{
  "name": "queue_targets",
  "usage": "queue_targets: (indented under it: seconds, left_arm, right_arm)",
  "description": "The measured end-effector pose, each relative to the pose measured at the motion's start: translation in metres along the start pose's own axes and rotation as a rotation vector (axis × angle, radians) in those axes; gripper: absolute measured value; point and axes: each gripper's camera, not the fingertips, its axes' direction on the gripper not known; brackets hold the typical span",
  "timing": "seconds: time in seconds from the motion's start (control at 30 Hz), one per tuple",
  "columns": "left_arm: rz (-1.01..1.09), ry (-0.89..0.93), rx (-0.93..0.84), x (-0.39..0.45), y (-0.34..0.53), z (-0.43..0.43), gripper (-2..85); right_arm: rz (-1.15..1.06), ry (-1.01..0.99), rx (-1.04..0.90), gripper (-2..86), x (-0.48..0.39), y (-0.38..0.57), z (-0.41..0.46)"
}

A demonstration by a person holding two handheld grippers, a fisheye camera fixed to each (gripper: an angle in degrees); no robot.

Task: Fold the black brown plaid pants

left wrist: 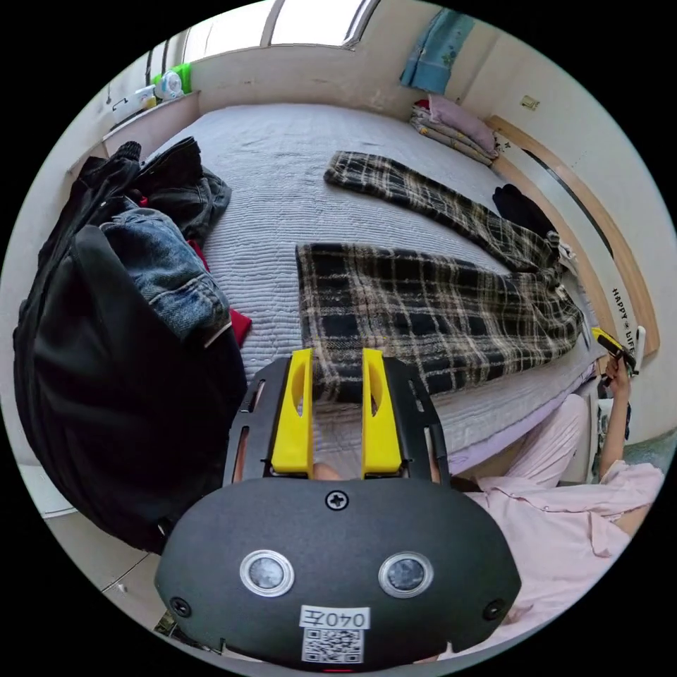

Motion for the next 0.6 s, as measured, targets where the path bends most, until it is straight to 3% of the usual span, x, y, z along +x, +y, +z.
queue_targets:
  seconds: [0.17, 0.33, 0.5, 0.6]
  left_arm:
    - [0.004, -0.039, -0.077, -0.010, -0.015, 0.033, 5.2]
    - [0.030, 0.049, 0.154, -0.014, -0.005, -0.040, 1.0]
    - [-0.002, -0.077, -0.132, -0.024, -0.006, 0.027, -0.3]
    - [-0.031, -0.115, -0.098, -0.020, -0.005, 0.036, -0.6]
  right_arm:
    - [0.305, -0.064, 0.116, 13.8, 0.064, 0.025, -0.014]
    - [0.508, -0.091, 0.134, 13.8, 0.128, 0.041, -0.006]
    - [0.644, -0.259, 0.183, 13.8, 0.177, 0.032, 0.015]
    - [0.700, -0.342, 0.195, 14.2, 0.196, 0.017, 0.033]
